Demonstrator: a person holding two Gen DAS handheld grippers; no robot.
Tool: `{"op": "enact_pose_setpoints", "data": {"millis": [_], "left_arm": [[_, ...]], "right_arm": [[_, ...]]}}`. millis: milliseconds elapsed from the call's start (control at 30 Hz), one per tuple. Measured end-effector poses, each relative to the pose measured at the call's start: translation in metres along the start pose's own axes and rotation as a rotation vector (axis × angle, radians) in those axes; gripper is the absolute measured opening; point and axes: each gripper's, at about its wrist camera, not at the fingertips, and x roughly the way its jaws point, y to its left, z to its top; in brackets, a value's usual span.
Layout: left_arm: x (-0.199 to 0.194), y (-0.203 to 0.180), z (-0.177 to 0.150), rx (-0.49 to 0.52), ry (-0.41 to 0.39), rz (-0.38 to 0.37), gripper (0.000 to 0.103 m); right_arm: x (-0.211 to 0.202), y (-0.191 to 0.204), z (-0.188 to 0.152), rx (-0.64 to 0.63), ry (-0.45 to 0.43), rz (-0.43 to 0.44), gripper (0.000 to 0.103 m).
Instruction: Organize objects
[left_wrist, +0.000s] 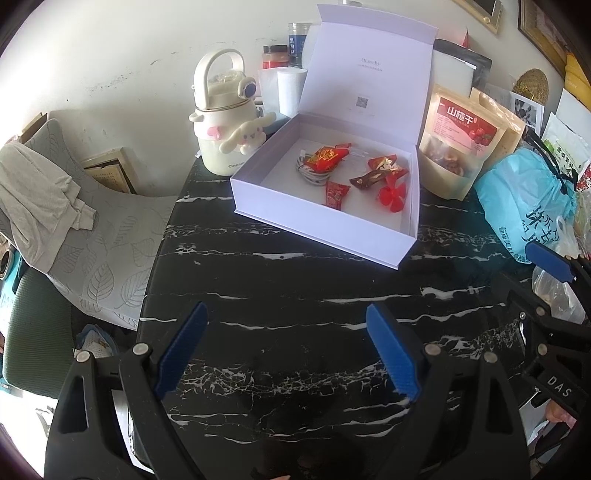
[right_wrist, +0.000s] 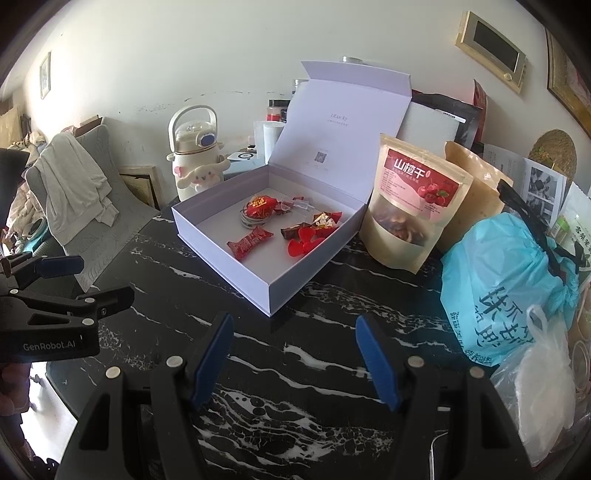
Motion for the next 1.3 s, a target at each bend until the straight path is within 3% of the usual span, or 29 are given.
{"op": "enact_pose_setpoints", "data": {"millis": [1300], "left_arm": [[0.012,-0.018,0.003,0.038,0.038,-0.013,0.088]], "right_arm": [[0.017,-0.014,-0.004,0.020,0.047,0.018,0.070]]}}
